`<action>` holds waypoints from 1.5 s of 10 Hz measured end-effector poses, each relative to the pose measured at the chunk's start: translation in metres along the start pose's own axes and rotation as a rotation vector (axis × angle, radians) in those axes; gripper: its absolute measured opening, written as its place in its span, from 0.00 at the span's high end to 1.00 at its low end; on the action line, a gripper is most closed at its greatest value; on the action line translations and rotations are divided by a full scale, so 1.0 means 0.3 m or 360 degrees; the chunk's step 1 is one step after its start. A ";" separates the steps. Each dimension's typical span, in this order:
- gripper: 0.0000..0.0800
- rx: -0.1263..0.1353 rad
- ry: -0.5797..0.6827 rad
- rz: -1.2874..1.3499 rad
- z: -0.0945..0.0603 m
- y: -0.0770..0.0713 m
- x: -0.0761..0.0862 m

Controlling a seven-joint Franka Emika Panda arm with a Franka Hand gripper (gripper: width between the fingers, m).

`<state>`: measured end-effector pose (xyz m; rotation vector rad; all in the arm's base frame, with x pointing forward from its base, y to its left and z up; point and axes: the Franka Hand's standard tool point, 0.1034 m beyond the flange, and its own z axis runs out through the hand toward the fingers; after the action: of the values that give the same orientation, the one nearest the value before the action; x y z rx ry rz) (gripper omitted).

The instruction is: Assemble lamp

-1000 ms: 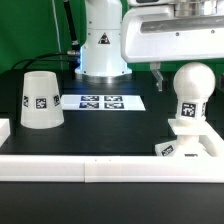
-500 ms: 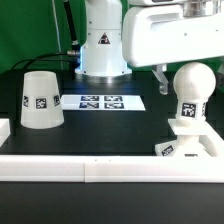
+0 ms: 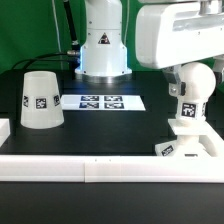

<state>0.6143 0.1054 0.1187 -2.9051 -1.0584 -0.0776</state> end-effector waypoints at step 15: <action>0.28 -0.0011 -0.0048 -0.0381 0.012 0.017 -0.027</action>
Offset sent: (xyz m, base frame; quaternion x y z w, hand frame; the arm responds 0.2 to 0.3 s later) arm -0.0007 0.0019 0.0018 -0.0052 -0.0018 -0.2010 0.9796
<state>0.6116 0.0965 0.1145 -2.7790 -1.4086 -0.0468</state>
